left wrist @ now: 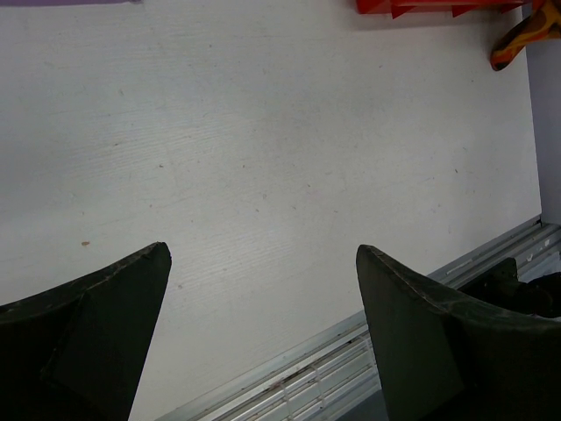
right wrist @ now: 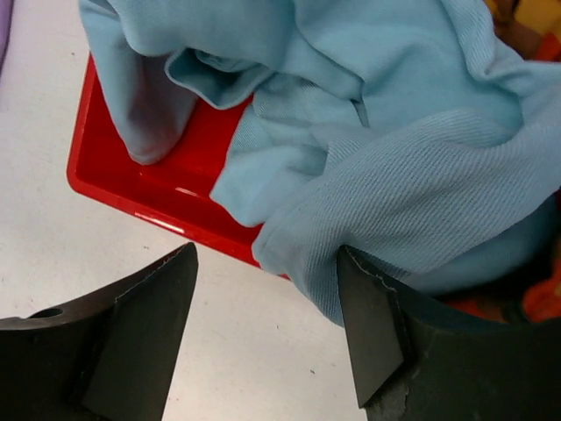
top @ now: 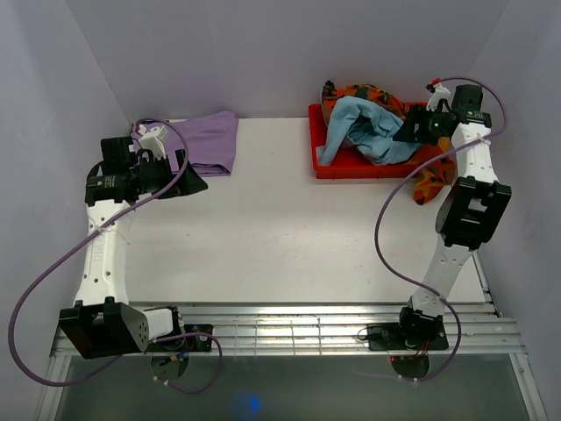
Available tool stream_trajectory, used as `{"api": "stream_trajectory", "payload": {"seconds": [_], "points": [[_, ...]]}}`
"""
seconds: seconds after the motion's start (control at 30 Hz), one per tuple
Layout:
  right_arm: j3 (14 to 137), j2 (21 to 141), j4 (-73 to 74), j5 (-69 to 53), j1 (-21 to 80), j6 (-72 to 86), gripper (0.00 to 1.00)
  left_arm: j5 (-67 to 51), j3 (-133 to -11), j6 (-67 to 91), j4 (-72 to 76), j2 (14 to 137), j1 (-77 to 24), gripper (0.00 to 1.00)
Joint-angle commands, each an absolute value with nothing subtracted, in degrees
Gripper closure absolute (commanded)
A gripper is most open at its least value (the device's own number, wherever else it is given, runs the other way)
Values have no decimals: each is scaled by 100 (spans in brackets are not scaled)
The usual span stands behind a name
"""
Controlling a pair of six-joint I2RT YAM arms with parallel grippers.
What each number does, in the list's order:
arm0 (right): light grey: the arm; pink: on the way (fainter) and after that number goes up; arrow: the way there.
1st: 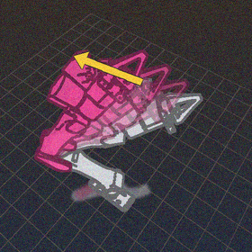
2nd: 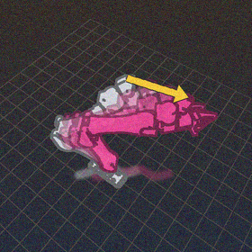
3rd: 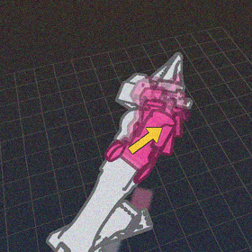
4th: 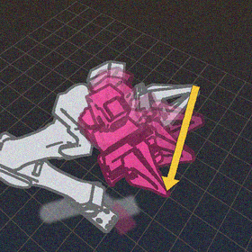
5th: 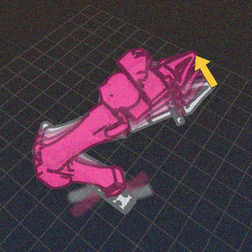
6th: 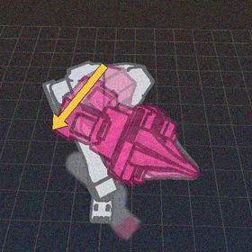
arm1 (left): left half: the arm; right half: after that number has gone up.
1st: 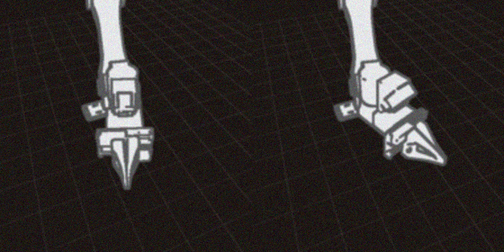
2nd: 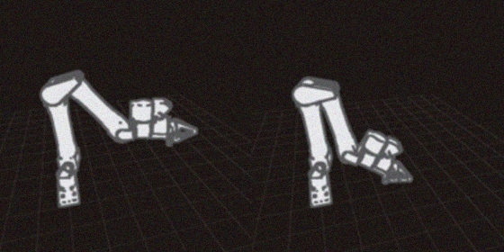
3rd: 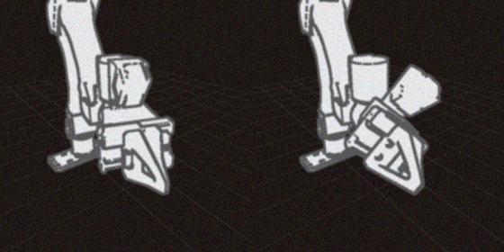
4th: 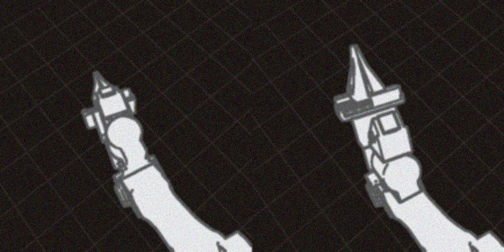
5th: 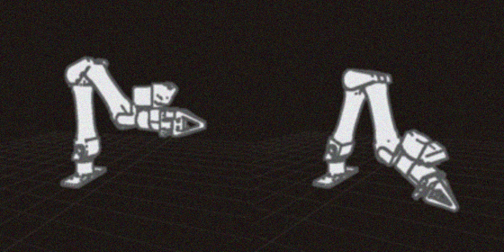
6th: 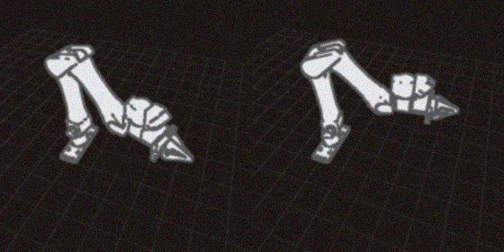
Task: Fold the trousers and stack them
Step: Grab the trousers from the pile
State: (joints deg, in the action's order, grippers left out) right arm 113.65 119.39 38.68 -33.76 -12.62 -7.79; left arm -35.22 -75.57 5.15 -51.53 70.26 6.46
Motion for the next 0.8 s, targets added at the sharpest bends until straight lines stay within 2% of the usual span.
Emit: {"api": "stream_trajectory", "payload": {"seconds": [0.0,0.47,0.63,0.77], "points": [[11838,12216,3437,-3753,-836,-711,30,-3674,-7620,562,-5036,7040,642,2],[12489,13324,3102,-3507,272,-685,30,-3357,-7770,457,-5168,7093,642,2],[12253,12746,3199,-3384,246,-835,29,-3471,-7708,475,-5142,7014,650,2],[11568,11500,2963,-2876,150,-1002,21,-3533,-7647,475,-5124,6908,642,2]]}}
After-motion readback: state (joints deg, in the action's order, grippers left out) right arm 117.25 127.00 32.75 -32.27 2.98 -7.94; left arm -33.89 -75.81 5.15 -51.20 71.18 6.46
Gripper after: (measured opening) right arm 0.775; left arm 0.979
